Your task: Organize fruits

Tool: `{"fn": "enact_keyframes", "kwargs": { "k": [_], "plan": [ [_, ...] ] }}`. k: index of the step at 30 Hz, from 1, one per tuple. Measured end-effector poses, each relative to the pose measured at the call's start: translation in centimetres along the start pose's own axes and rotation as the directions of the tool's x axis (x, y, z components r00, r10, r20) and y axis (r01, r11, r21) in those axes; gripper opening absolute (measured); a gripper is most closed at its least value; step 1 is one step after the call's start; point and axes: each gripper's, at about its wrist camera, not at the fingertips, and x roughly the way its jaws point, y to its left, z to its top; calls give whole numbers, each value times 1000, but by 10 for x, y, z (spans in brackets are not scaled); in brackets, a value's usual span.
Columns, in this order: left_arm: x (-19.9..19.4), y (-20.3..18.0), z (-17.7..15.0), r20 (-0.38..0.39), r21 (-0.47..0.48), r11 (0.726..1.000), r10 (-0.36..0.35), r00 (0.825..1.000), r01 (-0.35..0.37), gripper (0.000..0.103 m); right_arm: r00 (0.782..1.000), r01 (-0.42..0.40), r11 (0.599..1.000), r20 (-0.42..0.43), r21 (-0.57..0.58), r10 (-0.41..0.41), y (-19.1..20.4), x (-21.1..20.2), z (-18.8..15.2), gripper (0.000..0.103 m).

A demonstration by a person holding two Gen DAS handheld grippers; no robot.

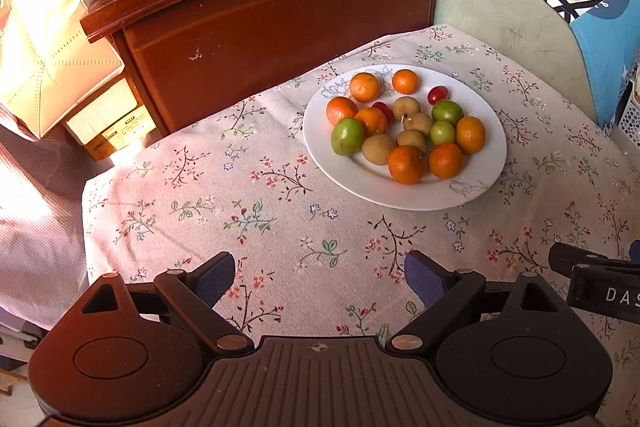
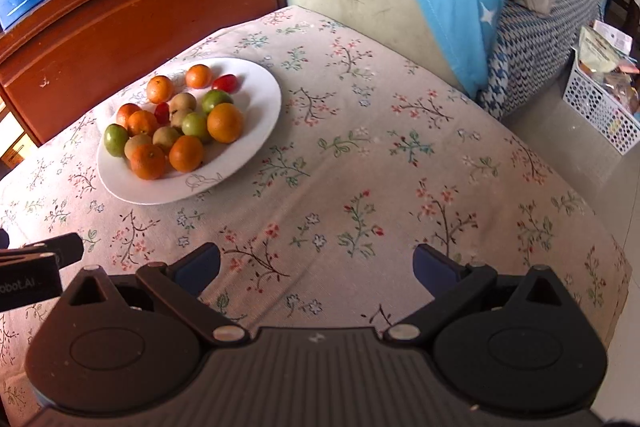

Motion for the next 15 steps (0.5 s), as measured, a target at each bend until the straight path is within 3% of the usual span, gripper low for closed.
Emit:
{"fn": "enact_keyframes", "kwargs": {
  "k": [8, 15],
  "plan": [
    [-7, 1, -19, -16, -18, 999, -39, 999, 39, 93, 982, 165, 972, 61, 165, -177, -32, 4, -38, 102],
    [-12, 4, -22, 2, -23, 999, -47, 999, 48, 93, 964, 189, 965, 151, 179, -217, -17, 10, -65, 102]
  ]
}}
